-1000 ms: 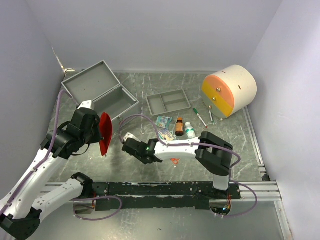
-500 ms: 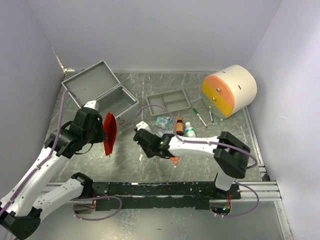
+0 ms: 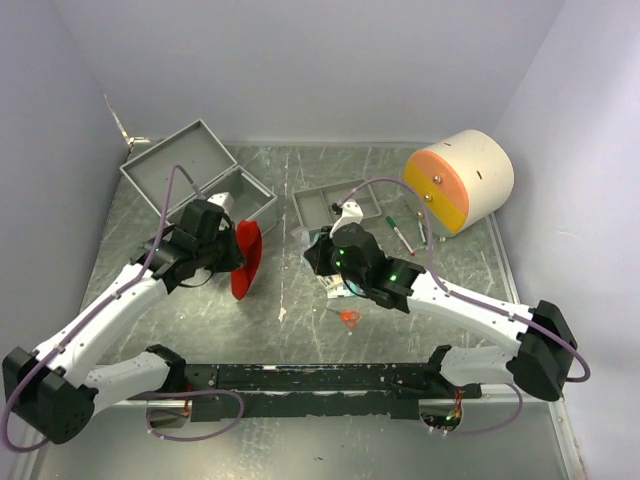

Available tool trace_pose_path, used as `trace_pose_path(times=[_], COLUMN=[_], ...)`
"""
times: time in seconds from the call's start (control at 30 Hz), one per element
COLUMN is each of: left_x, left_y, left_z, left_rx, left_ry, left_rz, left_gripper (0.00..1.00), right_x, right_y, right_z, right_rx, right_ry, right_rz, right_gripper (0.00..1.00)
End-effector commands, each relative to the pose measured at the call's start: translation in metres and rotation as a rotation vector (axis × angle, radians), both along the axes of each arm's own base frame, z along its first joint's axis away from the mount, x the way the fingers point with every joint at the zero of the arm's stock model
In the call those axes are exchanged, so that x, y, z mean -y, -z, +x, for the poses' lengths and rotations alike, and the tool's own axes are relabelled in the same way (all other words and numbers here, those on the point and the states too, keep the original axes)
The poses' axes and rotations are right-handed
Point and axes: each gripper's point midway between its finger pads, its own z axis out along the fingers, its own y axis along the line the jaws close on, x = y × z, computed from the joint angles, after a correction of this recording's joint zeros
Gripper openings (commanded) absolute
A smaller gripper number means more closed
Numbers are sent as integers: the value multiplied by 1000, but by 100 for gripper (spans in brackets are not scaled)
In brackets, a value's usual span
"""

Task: Organize the medicine kit

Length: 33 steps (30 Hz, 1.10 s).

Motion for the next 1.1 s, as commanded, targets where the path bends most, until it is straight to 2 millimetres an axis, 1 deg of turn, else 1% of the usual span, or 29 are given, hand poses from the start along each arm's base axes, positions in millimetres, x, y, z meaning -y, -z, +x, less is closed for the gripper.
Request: trace_pose_path(times=[0.0,0.1,0.2,0.3,0.37,0.5,0.63,0.77,0.87,1.07], left_x=[34,44,51,56,56,54,58,59,58,58], left_y=[-16,-22,-32,-41,-42,-34,-35,-37,-37,-39], left_z=[24,28,25,18,16,16,17,16,15,13], left_rx=[67,64,71,83,86,70,69,73,72,69], left_ry=[67,83,120,161,168,157,164,169,169,166], left_rz=[-120,-156,-193,-227,-232,-223,-240,-244,-244,-256], left_gripper=[7,7,7,7,7,7,7,7,7,7], right_x=[-22,-34,-41,-42,-42,-47,-58,-66,-69,-69], right_y=[-61,-86,-101,-111,-112,-118,-121,-117,-111,-89], right_z=[6,3,-2,-7,-10,-17,-21,-20,-18,-8], right_rx=[74,99,112,124,125,115,93,65,35,-25], right_ry=[3,-38,-77,-105,-116,-157,-197,-203,-188,-108], right_rz=[272,382,440,471,486,532,586,621,646,669], right_gripper=[0,0,0,0,0,0,0,0,0,0])
